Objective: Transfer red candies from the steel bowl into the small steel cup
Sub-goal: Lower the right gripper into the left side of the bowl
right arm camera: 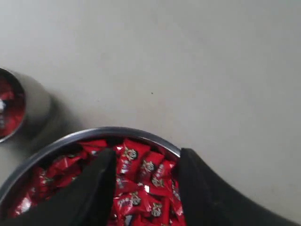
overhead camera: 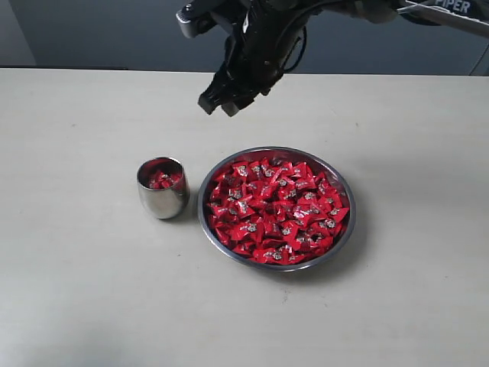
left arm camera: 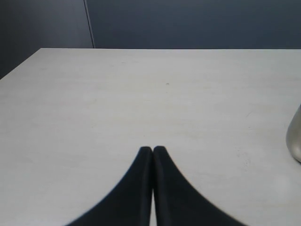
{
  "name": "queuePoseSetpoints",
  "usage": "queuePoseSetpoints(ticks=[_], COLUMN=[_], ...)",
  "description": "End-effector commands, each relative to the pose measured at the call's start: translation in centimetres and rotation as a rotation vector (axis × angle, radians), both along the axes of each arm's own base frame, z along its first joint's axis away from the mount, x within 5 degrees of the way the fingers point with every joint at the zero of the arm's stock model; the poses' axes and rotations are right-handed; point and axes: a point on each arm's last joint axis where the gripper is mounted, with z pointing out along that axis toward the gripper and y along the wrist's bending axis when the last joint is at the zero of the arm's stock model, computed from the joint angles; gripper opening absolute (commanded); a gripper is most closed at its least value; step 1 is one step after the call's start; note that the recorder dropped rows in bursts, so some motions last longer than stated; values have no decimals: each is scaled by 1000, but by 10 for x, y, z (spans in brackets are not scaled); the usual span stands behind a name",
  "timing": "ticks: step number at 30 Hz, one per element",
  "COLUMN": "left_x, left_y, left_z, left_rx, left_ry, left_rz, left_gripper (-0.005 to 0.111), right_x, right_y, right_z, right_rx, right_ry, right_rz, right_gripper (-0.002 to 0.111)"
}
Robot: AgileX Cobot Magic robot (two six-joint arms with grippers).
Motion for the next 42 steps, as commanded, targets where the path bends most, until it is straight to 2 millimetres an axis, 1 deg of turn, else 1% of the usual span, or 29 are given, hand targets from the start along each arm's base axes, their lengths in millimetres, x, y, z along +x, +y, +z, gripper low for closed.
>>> queuePoseSetpoints(ticks=[1, 5, 9, 14, 22, 25, 27, 33, 36, 42], left_x=[0, 0, 0, 0, 0, 0, 0, 0, 0, 0], left_y=[-1, -1, -1, -1, -1, -1, -1, -1, -1, -1], left_z=[-1, -1, -1, -1, -1, -1, -1, -1, -1, -1], left_rx=[0, 0, 0, 0, 0, 0, 0, 0, 0, 0], left_ry=[-9, -9, -9, -9, -9, -9, -9, -9, -9, -9], left_rz=[-9, -9, -9, -9, -9, -9, -9, -9, -9, -9], left_gripper=[0, 0, 0, 0, 0, 0, 0, 0, 0, 0], right_x=[8, 6, -4, -13, -7, -6, -8, -21, -32, -56], right_y=[-19, -26, -25, -25, -21, -20, -19, -16, -10, 8], right_z=[-4, -27, -49, -66, -66, -72, -78, -81, -81, -82], right_rx=[-27, -48, 12, 35, 93, 96, 95, 109, 91, 27], right_ry=[31, 72, 147, 199, 129, 141, 180, 315, 364, 365], right_rz=[-77, -91, -113, -100, -114, -122, -124, -62, -14, 102], right_gripper=[42, 42, 42, 42, 42, 42, 42, 42, 42, 42])
